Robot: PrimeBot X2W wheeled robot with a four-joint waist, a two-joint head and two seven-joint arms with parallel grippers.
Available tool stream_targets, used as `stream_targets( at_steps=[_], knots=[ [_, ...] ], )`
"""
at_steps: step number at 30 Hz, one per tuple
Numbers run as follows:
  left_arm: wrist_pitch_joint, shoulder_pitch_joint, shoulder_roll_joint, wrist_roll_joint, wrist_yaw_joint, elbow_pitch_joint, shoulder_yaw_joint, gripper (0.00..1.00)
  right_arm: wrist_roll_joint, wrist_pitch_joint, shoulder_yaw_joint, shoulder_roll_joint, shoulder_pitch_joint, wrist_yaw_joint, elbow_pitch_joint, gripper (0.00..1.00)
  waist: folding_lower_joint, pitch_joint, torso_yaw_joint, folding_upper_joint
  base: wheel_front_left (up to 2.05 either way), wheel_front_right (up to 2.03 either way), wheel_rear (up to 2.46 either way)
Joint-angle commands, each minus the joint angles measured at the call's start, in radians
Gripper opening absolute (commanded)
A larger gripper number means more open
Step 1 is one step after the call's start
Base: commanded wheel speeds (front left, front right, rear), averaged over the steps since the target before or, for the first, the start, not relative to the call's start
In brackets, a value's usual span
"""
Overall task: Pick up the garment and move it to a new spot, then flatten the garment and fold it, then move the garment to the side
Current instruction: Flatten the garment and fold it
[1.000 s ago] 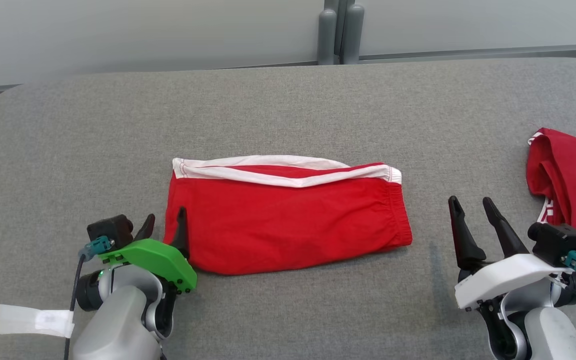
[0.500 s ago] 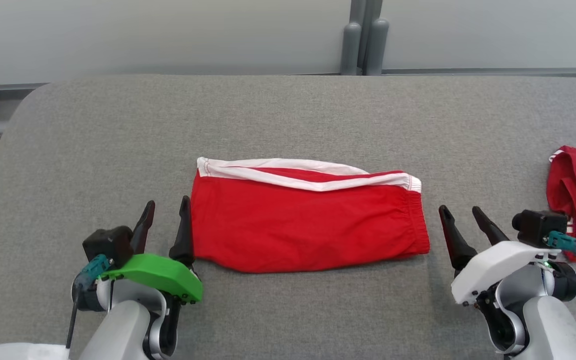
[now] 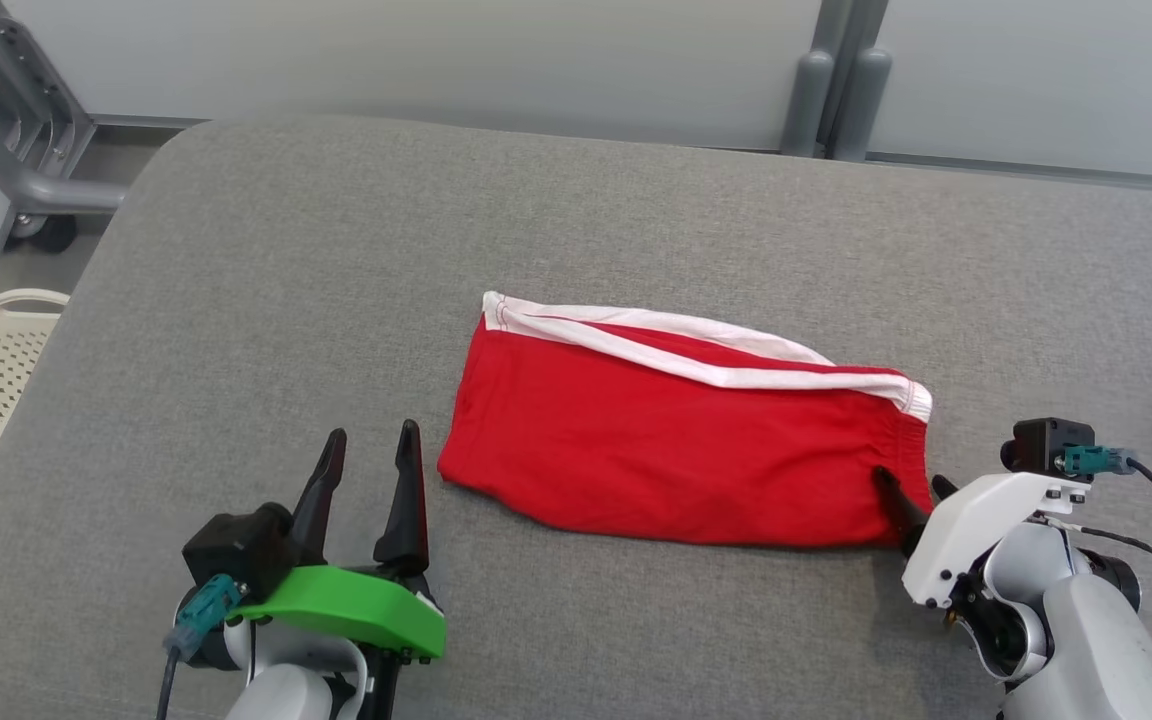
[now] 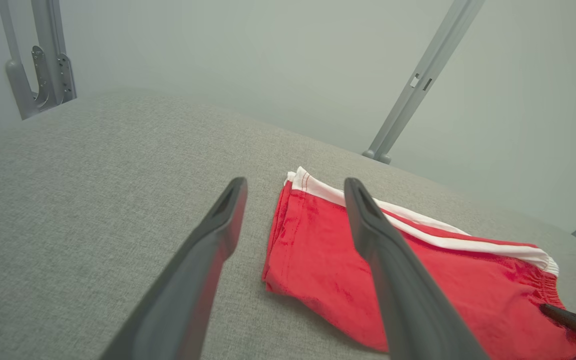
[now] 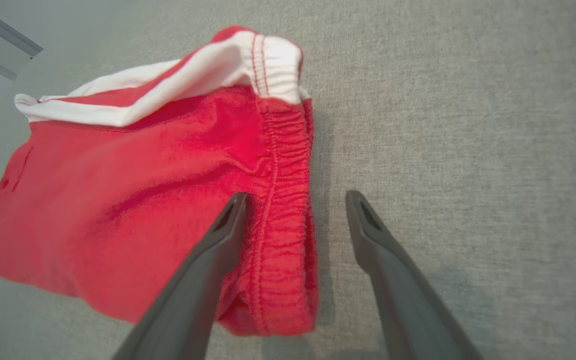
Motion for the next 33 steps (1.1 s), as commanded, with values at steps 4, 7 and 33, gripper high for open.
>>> stream_targets(
  at_steps=[4,7,33],
  knots=[
    [0.008,0.03,0.013,0.0,0.02,-0.041,-0.002,1.0,-0.005,0.028,-0.02,-0.003,-0.031,0.0,0.071,1.0,0.0,0.015,0.042,0.006,0.0,0.0,0.0],
    [0.009,0.035,0.014,-0.001,0.024,-0.051,-0.002,1.0,0.007,0.036,-0.021,-0.003,-0.035,0.0,0.093,1.0,0.0,0.017,0.046,0.006,0.0,0.0,0.0],
    [0.01,0.033,0.013,-0.01,0.034,-0.09,-0.012,1.0,0.142,0.26,-0.023,-0.222,-0.037,0.0,-0.17,0.0,0.0,0.028,-0.084,0.006,0.0,0.0,0.0]
  ],
)
